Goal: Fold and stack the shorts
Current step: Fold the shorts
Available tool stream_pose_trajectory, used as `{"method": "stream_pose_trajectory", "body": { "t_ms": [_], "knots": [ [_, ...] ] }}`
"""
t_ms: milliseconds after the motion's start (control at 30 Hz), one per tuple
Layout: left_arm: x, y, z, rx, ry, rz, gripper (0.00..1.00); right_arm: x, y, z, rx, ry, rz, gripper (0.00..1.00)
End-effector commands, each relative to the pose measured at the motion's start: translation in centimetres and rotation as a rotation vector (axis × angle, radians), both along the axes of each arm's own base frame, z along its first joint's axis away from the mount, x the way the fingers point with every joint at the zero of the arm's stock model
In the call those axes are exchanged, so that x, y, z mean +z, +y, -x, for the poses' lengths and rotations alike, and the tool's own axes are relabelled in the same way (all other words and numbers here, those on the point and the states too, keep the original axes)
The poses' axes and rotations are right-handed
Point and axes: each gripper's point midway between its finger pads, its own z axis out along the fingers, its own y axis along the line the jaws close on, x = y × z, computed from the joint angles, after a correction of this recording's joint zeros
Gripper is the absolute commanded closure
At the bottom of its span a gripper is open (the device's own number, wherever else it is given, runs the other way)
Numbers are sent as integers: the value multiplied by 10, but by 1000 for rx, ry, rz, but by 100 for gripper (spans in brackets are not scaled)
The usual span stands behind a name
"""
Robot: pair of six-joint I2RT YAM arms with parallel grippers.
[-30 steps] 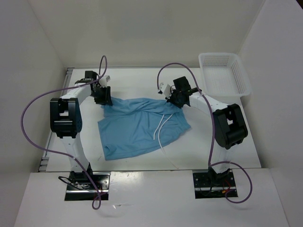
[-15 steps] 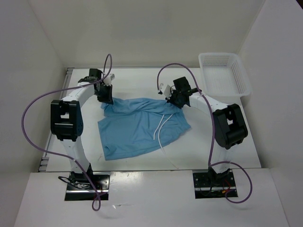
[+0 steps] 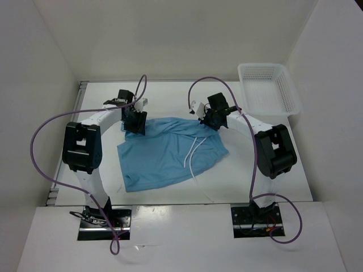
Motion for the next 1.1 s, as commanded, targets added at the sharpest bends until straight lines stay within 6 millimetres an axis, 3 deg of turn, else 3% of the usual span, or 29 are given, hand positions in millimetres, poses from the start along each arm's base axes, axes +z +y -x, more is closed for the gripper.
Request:
{"method": "stream_pose_trajectory", "body": {
  "t_ms": [0, 100, 200, 233, 400, 633, 867, 1067],
  "knots": [
    [13, 1, -15, 5, -63, 2, 43, 0, 4, 7, 24, 3, 3, 100],
    [15, 10, -26, 30, -106, -43, 40, 0, 4, 7, 24, 3, 3, 100],
    [0, 25, -24, 66, -78, -87, 39, 0, 4, 7, 24, 3, 3, 100],
    [-15, 30, -18, 72, -26, -87, 39, 0, 4, 7, 24, 3, 3, 100],
    [-21, 49, -26, 119, 11, -23, 39, 0, 4, 6, 32, 0, 8, 100],
    [-4, 49, -27, 119, -23, -20, 37, 0, 4, 6, 32, 0, 8, 100],
    [9, 47, -15, 115, -28, -9, 37, 0, 3, 8, 39, -3, 13, 100],
    [41, 26, -15, 62, -44, 108, 37, -1, 2, 10, 39, 6, 16, 100]
  ]
}}
